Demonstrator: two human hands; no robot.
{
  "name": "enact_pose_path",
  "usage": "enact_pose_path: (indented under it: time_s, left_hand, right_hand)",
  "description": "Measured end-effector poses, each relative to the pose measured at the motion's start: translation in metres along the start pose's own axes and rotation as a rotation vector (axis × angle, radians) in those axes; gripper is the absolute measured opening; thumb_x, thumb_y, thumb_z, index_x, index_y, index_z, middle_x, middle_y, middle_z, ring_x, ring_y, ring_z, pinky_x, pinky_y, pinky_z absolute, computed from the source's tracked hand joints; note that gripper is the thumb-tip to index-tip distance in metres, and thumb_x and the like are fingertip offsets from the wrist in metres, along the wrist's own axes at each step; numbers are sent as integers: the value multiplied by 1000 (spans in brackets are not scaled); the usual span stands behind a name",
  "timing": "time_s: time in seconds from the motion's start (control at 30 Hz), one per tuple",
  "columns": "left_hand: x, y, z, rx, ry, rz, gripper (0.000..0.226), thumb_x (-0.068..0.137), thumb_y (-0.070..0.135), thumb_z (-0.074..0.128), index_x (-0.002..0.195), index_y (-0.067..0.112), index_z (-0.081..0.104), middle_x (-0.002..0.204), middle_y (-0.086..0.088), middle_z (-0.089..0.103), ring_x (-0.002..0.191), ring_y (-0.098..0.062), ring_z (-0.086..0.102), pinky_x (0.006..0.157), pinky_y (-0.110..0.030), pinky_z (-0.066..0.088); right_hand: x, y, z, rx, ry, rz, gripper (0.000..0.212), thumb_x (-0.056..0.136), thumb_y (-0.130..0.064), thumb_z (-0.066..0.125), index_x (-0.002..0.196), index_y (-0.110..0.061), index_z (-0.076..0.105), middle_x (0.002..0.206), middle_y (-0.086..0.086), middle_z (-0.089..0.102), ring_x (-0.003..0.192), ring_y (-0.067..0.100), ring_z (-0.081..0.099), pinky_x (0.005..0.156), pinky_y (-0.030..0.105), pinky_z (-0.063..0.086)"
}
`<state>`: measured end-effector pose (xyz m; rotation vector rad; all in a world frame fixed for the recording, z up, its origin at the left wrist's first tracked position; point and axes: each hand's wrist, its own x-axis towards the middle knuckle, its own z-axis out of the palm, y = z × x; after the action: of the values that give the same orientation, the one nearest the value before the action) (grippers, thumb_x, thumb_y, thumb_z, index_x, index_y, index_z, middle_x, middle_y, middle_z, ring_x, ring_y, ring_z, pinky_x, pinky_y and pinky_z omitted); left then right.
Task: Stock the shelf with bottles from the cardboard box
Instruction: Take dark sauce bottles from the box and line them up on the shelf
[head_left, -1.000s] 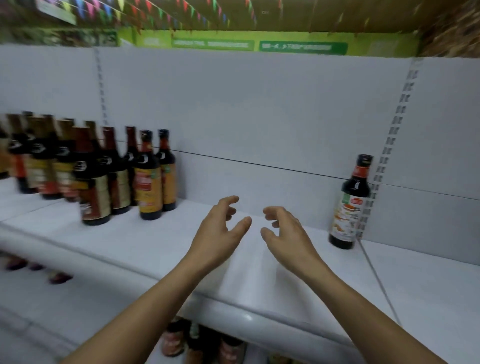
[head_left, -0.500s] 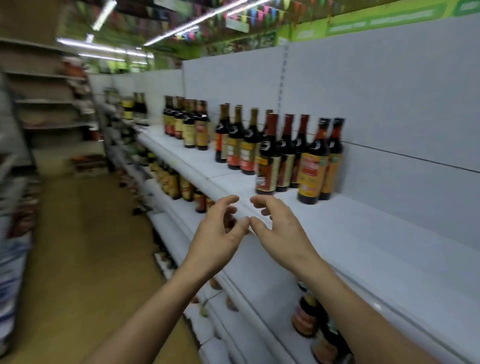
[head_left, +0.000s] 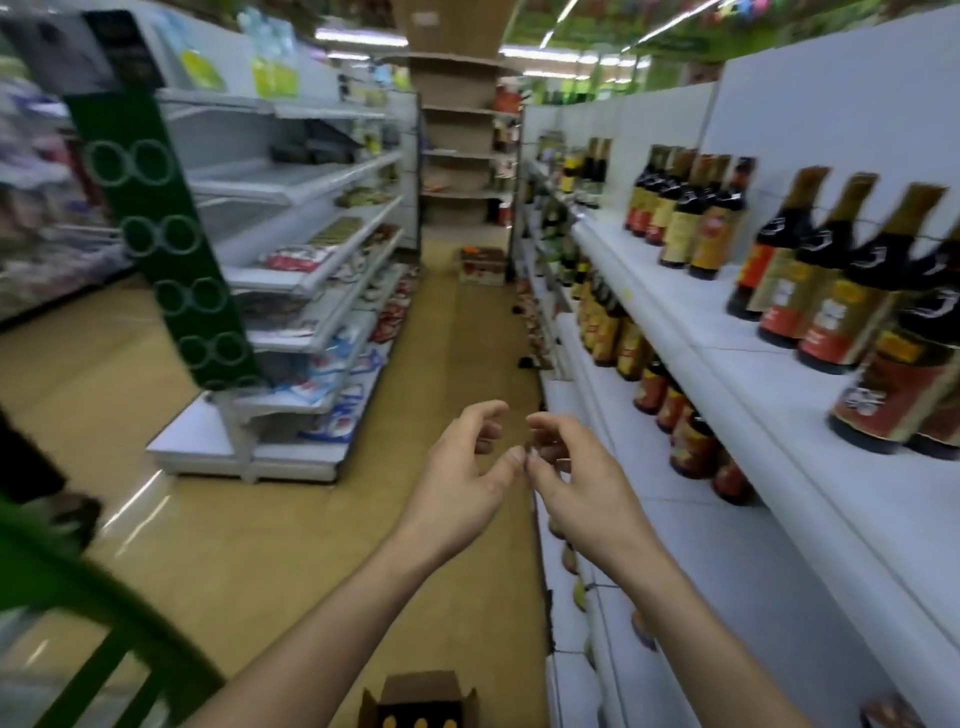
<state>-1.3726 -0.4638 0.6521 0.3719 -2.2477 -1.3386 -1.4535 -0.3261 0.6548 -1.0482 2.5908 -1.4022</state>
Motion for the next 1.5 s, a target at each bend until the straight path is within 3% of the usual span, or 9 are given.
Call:
enact_pose_path:
  time_s: [0.13,0.37,0.67,0.8,0.97,1.1,1.27,1.37,1.5]
  left_hand:
    - [-20,-23,-9,52,73,-107,49,99,27,69,144,30,51,128,7,60,118,-7,58,98,-30,53]
    - [-50,-66,-14,143,141,-280,51,100,34,67,146,37,47,126,14,59,116,-2,57,94,-24,52]
    - [-83,-134,-3,146,67,-447,52,101,30,65,150,29,46,131,7,59,119,-9,57,98,-28,50]
    - [-103,-173,6,118,13,-520,49,102,27,64,148,25,49,131,4,60,117,-9,58,91,-22,46]
    - [-134,-224,14,97,-39,-611,44,101,22,66,143,24,53,121,8,63,103,8,58,74,0,43]
    - [-160,-261,21,58,-74,-680,43,100,19,67,141,21,55,114,10,62,111,-9,62,77,-6,43]
    - [-197,-315,32,55,-140,-756,45,101,23,66,144,22,53,116,11,61,105,-1,59,77,-3,45]
    - [-223,-351,45,42,-173,-822,47,100,24,66,145,22,53,120,4,62,111,-8,60,89,-21,51]
    - [-255,-397,65,26,-214,-888,47,101,25,64,146,25,51,125,4,61,115,-9,60,93,-26,52]
  right_hand:
    - [6,10,32,40,-91,-26,37,100,-31,60,135,-36,53,125,-14,59,109,-2,56,94,28,51]
    - [-3,31,86,105,-289,-26,36,101,-31,58,136,-36,52,127,-15,57,107,-7,55,82,15,47]
    - [-27,74,146,84,-448,101,38,102,-27,56,139,-30,53,134,-9,57,112,5,58,95,31,53]
    - [-47,100,175,46,-495,184,38,101,-25,56,138,-28,54,134,-4,59,113,7,60,91,24,49]
    - [-75,125,212,2,-570,286,36,101,-24,55,138,-24,55,134,0,59,114,11,61,97,30,52]
    - [-103,146,244,-22,-624,343,35,101,-20,58,137,-20,57,132,2,60,116,12,61,99,32,52]
    - [-140,182,286,-46,-690,413,39,103,-23,57,141,-22,54,133,0,59,118,13,60,98,33,54]
    - [-165,210,310,-67,-728,461,38,103,-25,57,141,-24,53,131,-1,59,114,11,59,92,28,52]
    - [-196,251,340,-83,-777,518,38,103,-24,57,140,-22,54,129,0,60,115,11,59,92,23,48]
